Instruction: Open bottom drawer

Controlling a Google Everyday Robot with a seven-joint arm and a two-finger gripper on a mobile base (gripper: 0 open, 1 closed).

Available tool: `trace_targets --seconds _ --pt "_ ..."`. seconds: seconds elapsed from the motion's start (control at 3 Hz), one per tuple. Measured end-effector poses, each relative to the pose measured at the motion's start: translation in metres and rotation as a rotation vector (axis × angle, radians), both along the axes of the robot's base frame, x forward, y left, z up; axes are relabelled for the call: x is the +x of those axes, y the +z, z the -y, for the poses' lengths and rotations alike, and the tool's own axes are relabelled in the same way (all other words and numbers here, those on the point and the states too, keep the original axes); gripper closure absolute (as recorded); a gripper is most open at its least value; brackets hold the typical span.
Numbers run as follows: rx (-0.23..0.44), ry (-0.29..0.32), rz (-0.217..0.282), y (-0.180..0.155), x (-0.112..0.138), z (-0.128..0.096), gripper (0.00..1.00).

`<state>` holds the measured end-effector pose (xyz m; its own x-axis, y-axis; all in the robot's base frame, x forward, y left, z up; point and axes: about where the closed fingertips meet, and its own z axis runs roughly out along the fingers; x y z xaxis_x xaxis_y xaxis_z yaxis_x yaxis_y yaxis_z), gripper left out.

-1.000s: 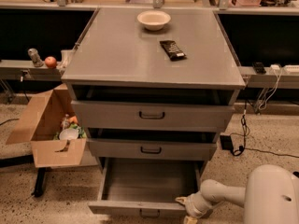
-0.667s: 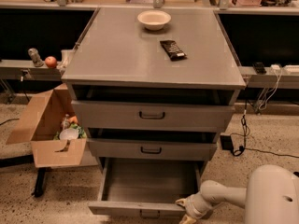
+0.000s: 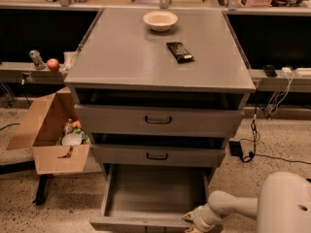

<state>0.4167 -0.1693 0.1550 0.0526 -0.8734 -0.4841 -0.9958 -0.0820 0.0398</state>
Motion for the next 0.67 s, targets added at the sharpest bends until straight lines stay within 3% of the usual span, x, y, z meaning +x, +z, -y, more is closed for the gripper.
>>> trace_targets --seconds 0.33,0.67 --pt "0.000 0.000 0.000 0.0000 0.0000 0.0000 0.85" --pt "0.000 0.000 0.000 0.0000 0.0000 0.0000 0.61"
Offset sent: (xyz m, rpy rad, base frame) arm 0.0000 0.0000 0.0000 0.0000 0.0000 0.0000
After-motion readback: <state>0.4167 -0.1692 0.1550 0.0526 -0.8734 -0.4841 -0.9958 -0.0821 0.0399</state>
